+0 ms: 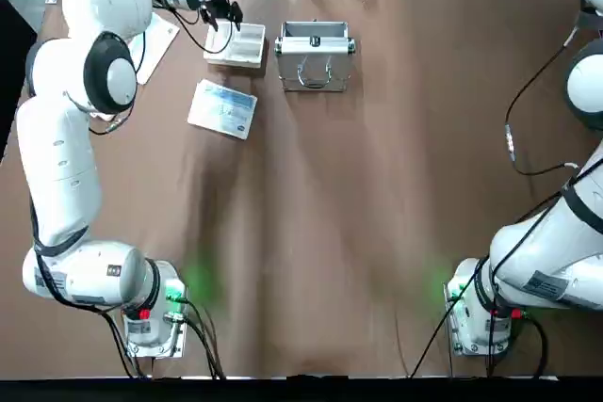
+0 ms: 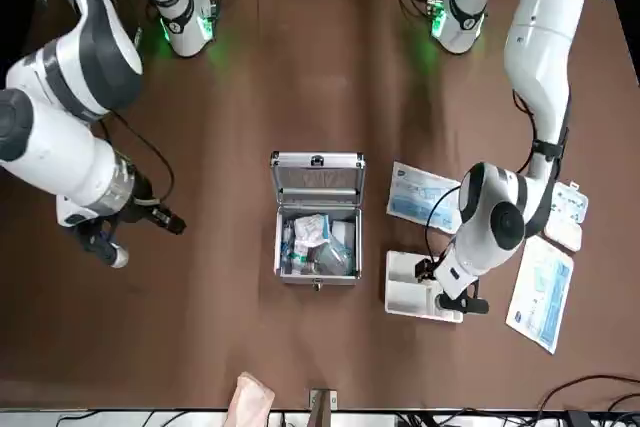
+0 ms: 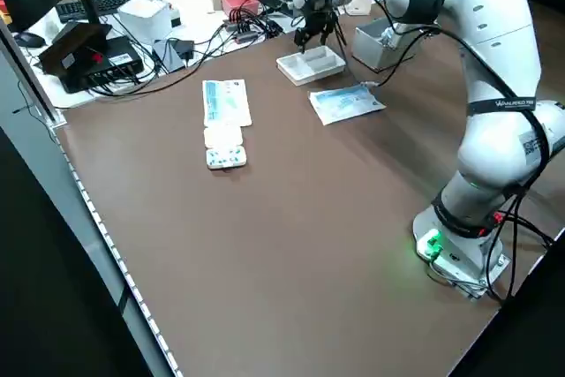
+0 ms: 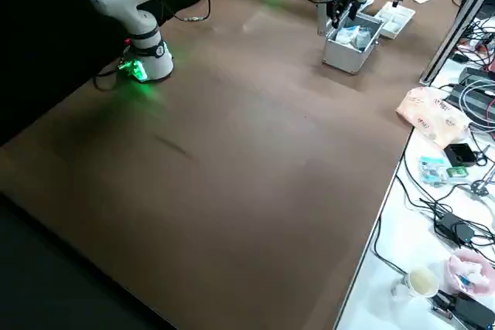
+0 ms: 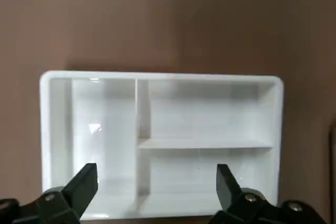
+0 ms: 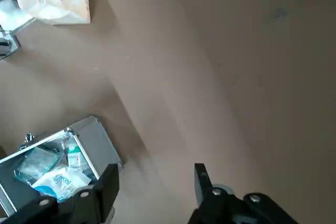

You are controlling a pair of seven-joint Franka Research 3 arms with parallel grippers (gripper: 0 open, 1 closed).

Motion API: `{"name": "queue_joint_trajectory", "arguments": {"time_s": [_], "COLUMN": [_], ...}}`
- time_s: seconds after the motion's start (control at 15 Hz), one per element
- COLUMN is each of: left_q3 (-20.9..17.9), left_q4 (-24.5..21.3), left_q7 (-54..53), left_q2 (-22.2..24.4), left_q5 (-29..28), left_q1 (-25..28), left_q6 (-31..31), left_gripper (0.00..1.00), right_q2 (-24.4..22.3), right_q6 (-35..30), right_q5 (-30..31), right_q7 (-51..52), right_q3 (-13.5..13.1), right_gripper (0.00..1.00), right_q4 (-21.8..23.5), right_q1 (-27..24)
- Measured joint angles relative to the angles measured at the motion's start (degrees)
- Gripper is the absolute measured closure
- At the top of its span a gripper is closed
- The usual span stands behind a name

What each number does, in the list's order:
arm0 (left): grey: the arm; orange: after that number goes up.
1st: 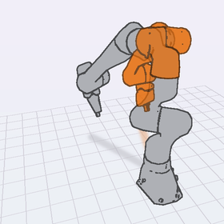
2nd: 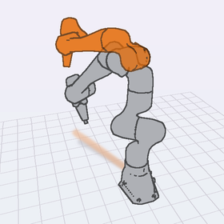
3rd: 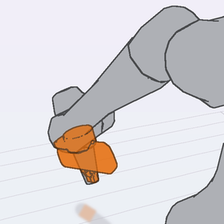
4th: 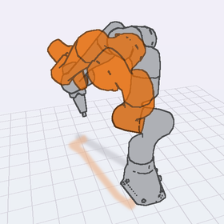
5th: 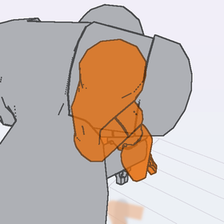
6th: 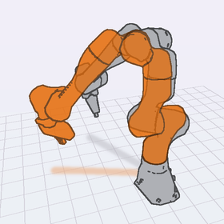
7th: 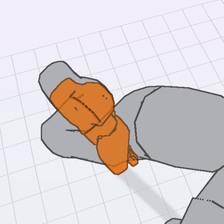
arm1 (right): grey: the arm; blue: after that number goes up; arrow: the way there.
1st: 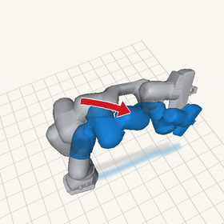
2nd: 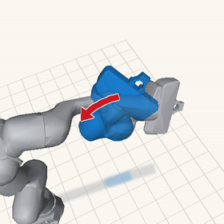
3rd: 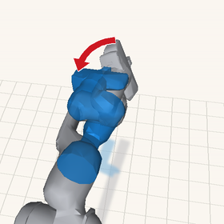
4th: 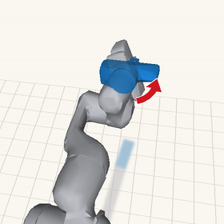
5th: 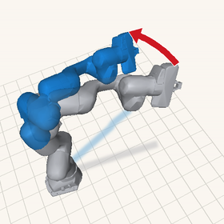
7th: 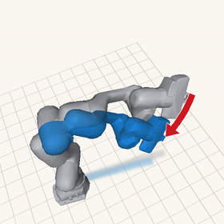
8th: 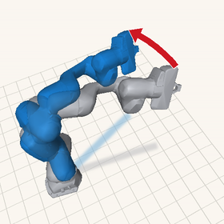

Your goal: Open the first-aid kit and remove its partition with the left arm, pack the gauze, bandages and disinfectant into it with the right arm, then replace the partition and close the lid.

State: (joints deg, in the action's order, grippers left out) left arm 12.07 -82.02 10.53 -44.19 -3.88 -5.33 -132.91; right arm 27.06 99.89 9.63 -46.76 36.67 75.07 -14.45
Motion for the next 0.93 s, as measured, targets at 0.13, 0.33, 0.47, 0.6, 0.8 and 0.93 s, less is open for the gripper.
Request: {"name": "queue_joint_trajectory", "arguments": {"time_s": [0.13, 0.33, 0.47, 0.6, 0.8, 0.93], "left_q3": [-0.09, -0.43, -0.94, -1.47, -1.88, -1.98], "left_q4": [0.10, 0.22, 0.31, 0.31, 0.31, 0.32], "left_q7": [0.03, 0.11, 0.22, 0.30, 0.32, 0.32], "left_q2": [-1.37, -3.49, -3.97, -4.35, -4.50, -4.50], "left_q5": [0.00, -1.17, -1.46, -1.92, -3.41, -3.63], "left_q1": [-0.01, -0.64, -1.38, -1.84, -1.85, -1.83], "left_q6": [-0.65, -2.40, -2.43, -2.43, -2.43, -2.43], "left_gripper": [0.00, 0.02, 0.08, 0.11, 0.13, 0.15], "right_q2": [-0.50, -1.09, -1.21, -1.57, -3.05, -4.64], "right_q6": [-0.38, -1.49, -3.04, -4.49, -6.93, -7.79], "right_q5": [-0.13, -0.34, -0.36, -0.40, -5.94, -11.21], "right_q7": [1.56, 5.00, 8.07, 12.09, 19.99, 27.54], "right_q3": [0.07, 0.09, 0.00, -1.27, -11.34, -21.72], "right_gripper": [0.33, 0.33, 0.33, 0.33, 0.33, 0.33], "right_q4": [0.00, 0.00, 0.00, -0.31, -2.40, -3.84], "right_q1": [-1.11, -2.36, -2.68, -2.44, 1.79, 6.21]}}
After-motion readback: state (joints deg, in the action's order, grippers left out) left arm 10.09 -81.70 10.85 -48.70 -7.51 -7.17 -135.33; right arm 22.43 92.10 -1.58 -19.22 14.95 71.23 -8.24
